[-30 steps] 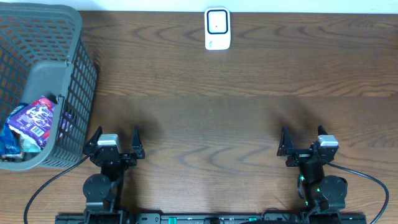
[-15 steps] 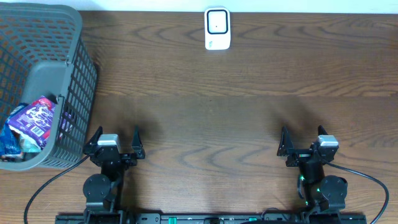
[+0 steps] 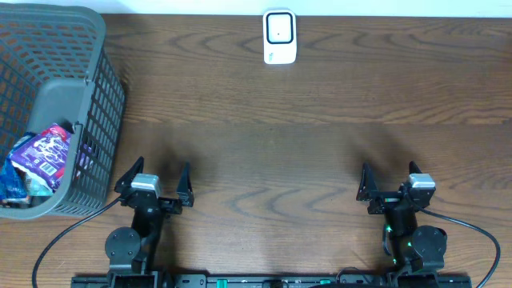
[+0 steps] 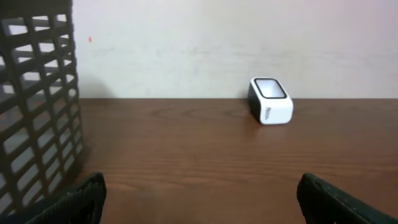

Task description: Scan the item barcode

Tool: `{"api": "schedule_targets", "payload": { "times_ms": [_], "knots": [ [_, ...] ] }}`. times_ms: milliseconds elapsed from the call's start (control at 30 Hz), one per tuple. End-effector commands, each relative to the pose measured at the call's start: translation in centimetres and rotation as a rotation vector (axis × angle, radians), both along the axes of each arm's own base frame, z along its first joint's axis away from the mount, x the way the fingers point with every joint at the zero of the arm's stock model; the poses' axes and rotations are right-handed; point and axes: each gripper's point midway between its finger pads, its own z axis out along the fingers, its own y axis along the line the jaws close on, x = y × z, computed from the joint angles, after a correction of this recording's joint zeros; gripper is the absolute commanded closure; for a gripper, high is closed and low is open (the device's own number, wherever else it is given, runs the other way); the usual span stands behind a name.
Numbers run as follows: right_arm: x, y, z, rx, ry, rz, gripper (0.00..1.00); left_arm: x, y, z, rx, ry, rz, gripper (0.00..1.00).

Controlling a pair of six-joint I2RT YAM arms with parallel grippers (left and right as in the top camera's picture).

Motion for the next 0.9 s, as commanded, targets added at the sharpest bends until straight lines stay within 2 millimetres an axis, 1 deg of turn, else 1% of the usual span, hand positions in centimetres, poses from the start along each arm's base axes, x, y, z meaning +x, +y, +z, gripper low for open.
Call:
{"api": "schedule_targets", "payload": {
  "times_ms": [0, 67, 133, 233, 300, 400, 433, 500, 567, 600, 633, 700, 767, 800, 833, 867],
  "knots": [
    [0.0, -0.1, -0.1, -0.013, -0.002, -0.001, 0.01, -0.1, -0.7, 0.2, -0.01, -0.016, -0.04, 0.02],
    [0.0, -0.1, -0.1, -0.013, -0.002, -0.001, 0.01, -0.2, -0.7, 1.1, -0.015, -0.044, -0.04, 0.02],
    [0.0, -0.1, -0.1, -0.013, -0.002, -0.001, 0.01, -0.3, -0.7, 2.7, -0.038, -0.089, -0.041, 0.02],
    [0.0, -0.1, -0.1, -0.014, -0.002, -0.001, 0.01, -1.1, -0.7, 7.0, -0.064, -0.22, -0.047, 0.02],
    [0.0, -0.1, -0.1, -0.014, -0.002, -0.001, 0.01, -2.2, -0.6, 10.7, -0.053, -0.326, -0.046, 0.02],
    [0.0, -0.1, -0.1, -0.014, -0.002, -0.001, 0.01, -3.3, -0.6, 14.7, -0.035, -0.387, -0.044, 0.02],
    [0.0, -0.1, -0.1, -0.014, -0.002, -0.001, 0.01, -3.3, -0.4, 15.7, -0.038, -0.381, -0.031, 0.02],
    [0.0, -0.1, -0.1, -0.013, -0.002, -0.001, 0.01, -2.7, 0.9, 17.1, -0.049, -0.316, 0.043, 0.02],
    [0.0, -0.1, -0.1, -0.013, -0.002, 0.0, 0.01, -1.4, 2.3, 18.1, -0.035, -0.199, 0.132, 0.03],
    [0.0, -0.1, -0.1, -0.014, -0.002, -0.001, 0.01, -0.8, 2.4, 18.6, 0.002, -0.143, 0.139, 0.02],
    [0.0, -0.1, -0.1, -0.014, -0.002, -0.001, 0.01, -0.2, 1.7, 19.2, 0.043, -0.099, 0.103, 0.02],
    [0.0, -0.1, -0.1, -0.014, -0.002, -0.001, 0.01, 0.7, -1.8, 20.6, 0.094, -0.03, -0.108, 0.02],
    [0.0, -0.1, -0.1, -0.014, -0.002, -0.001, 0.01, 1.2, -4.2, 21.4, 0.084, 0.015, -0.255, 0.02],
    [0.0, -0.1, -0.1, -0.014, -0.002, 0.0, 0.01, 1.6, -4.4, 21.7, 0.087, 0.022, -0.271, 0.02],
    [0.0, -0.1, -0.1, -0.013, -0.002, -0.001, 0.01, 2.5, -4.3, 22.5, 0.145, 0.005, -0.264, 0.02],
    [0.0, -0.1, -0.1, -0.013, -0.002, -0.001, 0.01, 3.0, -3.8, 22.9, 0.151, 0.005, -0.239, 0.02]
  ]
}}
